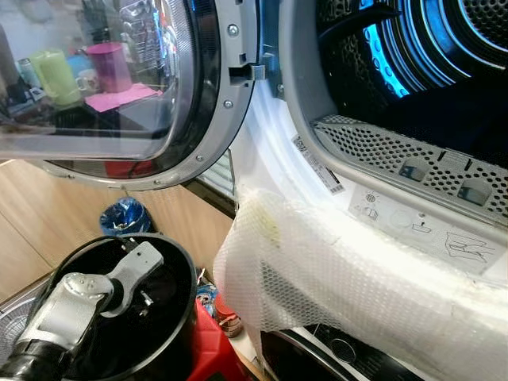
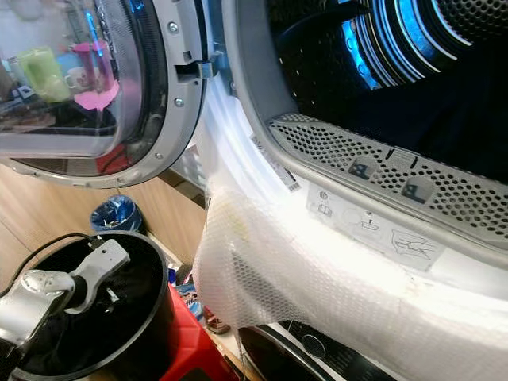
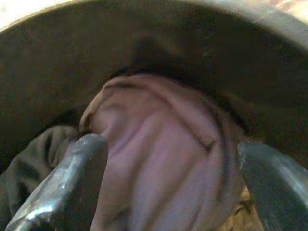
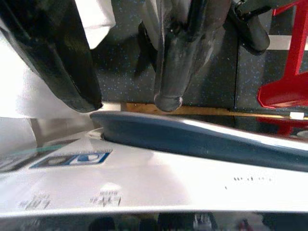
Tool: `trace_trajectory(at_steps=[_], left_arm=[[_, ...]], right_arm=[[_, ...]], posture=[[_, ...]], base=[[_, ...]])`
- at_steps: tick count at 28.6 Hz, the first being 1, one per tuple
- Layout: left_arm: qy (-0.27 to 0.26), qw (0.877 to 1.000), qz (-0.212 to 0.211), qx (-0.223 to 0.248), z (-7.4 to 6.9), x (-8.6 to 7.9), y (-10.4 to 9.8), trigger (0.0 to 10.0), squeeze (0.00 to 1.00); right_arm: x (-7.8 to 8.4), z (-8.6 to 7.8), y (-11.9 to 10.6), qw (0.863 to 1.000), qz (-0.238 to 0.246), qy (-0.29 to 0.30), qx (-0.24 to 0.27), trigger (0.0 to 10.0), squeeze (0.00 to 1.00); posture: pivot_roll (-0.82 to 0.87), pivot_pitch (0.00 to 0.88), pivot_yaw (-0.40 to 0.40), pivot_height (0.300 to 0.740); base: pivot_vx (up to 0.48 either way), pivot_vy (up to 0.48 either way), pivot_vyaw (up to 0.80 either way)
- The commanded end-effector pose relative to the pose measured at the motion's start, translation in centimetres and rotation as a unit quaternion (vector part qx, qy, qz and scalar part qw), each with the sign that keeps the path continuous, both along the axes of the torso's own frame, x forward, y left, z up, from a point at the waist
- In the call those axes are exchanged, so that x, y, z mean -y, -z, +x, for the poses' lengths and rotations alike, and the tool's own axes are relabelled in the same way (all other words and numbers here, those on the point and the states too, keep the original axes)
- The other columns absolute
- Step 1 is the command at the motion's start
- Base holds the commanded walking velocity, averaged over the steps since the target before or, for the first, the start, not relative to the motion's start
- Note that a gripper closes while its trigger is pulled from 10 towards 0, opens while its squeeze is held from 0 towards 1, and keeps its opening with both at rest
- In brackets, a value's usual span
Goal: Clothes washing
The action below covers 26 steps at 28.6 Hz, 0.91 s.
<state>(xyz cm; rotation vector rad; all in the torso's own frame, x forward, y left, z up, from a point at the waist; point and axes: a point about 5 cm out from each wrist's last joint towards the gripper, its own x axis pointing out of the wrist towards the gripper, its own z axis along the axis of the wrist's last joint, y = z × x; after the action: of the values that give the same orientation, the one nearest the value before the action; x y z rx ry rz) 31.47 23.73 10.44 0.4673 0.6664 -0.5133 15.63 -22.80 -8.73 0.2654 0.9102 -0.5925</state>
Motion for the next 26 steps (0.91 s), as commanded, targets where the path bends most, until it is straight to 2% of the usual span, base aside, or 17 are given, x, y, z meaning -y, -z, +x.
trace_trajectory(at_steps=[1, 3, 4, 6, 8, 13, 19, 24, 26], left_arm=[[-0.022, 0.999, 0.030, -0.005, 0.3, -0.7, 0.1, 10.0, 1.00], [-0.033, 0.999, 0.040, -0.003, 0.6, -0.9, 0.2, 10.0, 1.00], [-0.038, 0.998, 0.040, -0.011, 0.6, -0.9, 0.5, 10.0, 0.00], [-0.039, 0.998, 0.042, -0.014, 0.6, -0.8, 0.7, 10.0, 0.00], [-0.047, 0.997, 0.047, -0.033, 0.4, -0.8, 1.8, 10.0, 0.00], [-0.059, 0.996, 0.065, -0.035, 0.5, -0.9, 2.7, 10.0, 0.00], [-0.074, 0.993, 0.072, -0.057, 0.0, -0.7, 4.6, 10.0, 0.00], [-0.082, 0.988, 0.127, -0.036, 0.0, -1.3, 5.2, 10.0, 0.00], [-0.086, 0.987, 0.130, -0.026, 0.2, -1.1, 5.3, 10.0, 0.00]], right_arm=[[0.1, -0.4, 0.2, 1.000, 0.001, -0.004, -0.007, 10.0, 0.00], [0.3, -0.4, 0.1, 1.000, 0.000, -0.003, -0.007, 10.0, 0.00], [0.3, -0.4, 0.1, 1.000, -0.001, -0.004, -0.007, 10.0, 0.00], [0.4, -0.4, 0.1, 1.000, -0.002, -0.005, -0.008, 10.0, 0.00], [0.5, -0.3, 0.0, 1.000, -0.003, -0.007, -0.006, 10.0, 0.00], [0.6, 0.0, -0.1, 1.000, -0.004, -0.013, -0.003, 10.0, 0.00], [0.7, 0.3, -0.2, 1.000, -0.006, -0.021, -0.001, 10.0, 0.00], [0.6, 0.4, -0.3, 1.000, -0.003, -0.022, 0.002, 10.0, 0.00], [0.7, 0.5, -0.3, 1.000, -0.003, -0.021, 0.003, 10.0, 0.00]], posture=[[0.19, 0.082, 0.024, 0.740], [0.19, 0.080, 0.021, 0.740], [0.19, 0.073, 0.019, 0.740], [0.19, 0.073, 0.019, 0.740], [0.18, 0.066, 0.013, 0.740], [0.18, 0.054, 0.006, 0.740], [0.17, 0.035, -0.003, 0.740], [0.17, 0.026, -0.007, 0.740], [0.17, 0.024, -0.008, 0.740]], base=[[0.000, 0.000, 0.00], [0.000, 0.000, 0.00], [0.000, 0.000, 0.00], [0.000, 0.000, 0.00], [0.000, 0.000, 0.00], [0.000, 0.000, 0.00], [0.000, 0.000, 0.00], [0.000, 0.000, 0.00], [0.000, 0.000, 0.00]])
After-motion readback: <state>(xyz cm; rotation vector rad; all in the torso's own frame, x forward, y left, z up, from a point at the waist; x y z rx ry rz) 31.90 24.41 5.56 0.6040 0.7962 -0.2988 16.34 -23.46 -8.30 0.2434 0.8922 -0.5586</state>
